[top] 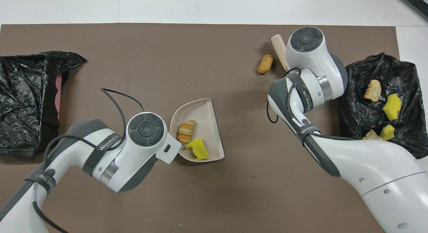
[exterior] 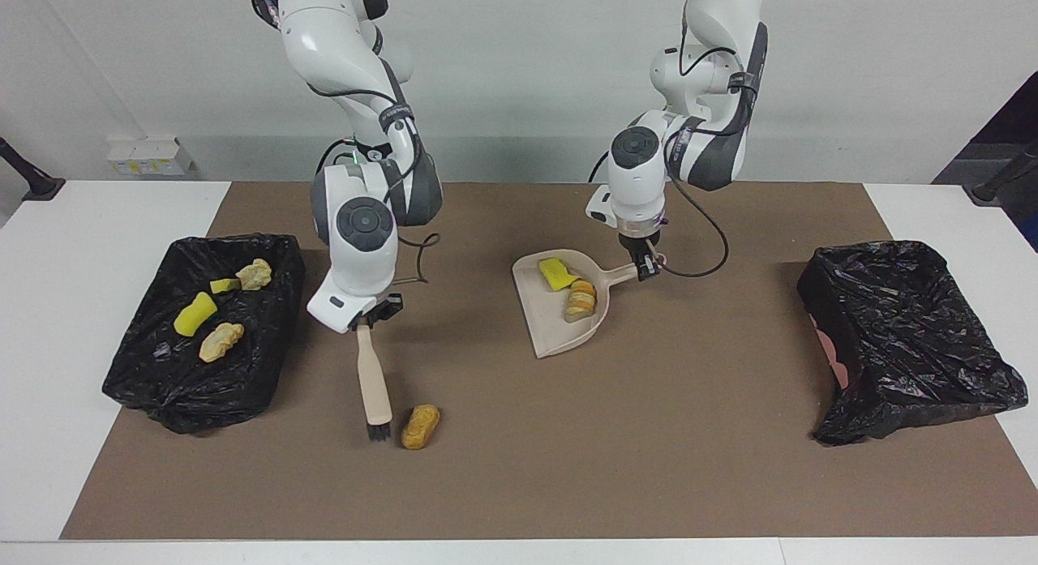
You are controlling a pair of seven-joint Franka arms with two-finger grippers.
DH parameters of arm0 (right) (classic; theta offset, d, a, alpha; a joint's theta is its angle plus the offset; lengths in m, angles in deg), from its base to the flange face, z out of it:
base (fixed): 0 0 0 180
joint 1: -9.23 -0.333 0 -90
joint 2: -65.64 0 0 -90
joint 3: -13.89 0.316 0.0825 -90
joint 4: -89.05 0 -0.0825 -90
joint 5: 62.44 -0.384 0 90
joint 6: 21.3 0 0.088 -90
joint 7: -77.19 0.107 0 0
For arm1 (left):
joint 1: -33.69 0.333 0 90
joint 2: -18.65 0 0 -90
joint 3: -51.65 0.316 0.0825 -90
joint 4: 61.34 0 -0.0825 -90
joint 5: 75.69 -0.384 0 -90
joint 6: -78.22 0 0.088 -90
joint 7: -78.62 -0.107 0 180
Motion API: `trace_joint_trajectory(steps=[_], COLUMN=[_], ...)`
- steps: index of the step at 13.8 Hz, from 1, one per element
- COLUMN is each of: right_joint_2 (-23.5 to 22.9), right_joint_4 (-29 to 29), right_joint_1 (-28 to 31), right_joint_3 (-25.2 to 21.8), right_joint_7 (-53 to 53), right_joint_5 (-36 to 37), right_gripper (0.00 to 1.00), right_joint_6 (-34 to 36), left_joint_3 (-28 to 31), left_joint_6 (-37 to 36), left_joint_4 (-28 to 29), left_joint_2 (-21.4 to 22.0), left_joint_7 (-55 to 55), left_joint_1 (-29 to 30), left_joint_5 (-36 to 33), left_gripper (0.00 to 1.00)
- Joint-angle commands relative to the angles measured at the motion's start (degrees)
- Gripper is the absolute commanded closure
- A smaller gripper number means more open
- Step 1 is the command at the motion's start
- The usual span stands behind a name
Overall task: Sweep and dump trash in bin
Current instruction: 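Reach the brush with the right gripper toward the far bread piece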
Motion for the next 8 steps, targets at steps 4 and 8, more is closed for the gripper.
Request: trace_joint_trajectory(steps=[4, 8], right_joint_2=[5.5, 8.9], right_joint_4=[9.0, 13.3], right_joint_1=[-2.1, -7.2], right_joint_3=[3.6, 5.0], right_joint_7=[-15.6, -13.9], right_joint_5=[0.6, -1.3], right_gripper=[1.00, 1.00], right_joint_6=[1.3, 4.2], left_joint_3=[0.1, 0.1], left_joint_6=[0.1, 0.2], left_joint_4=[1.7, 1.6], left_joint_2=[2.1, 2.1], left_joint_7=[0.3, 0.3], left_joint_1=[0.4, 0.4], left_joint_5=[0.8, 0.8], left_gripper=[1.00, 1.00])
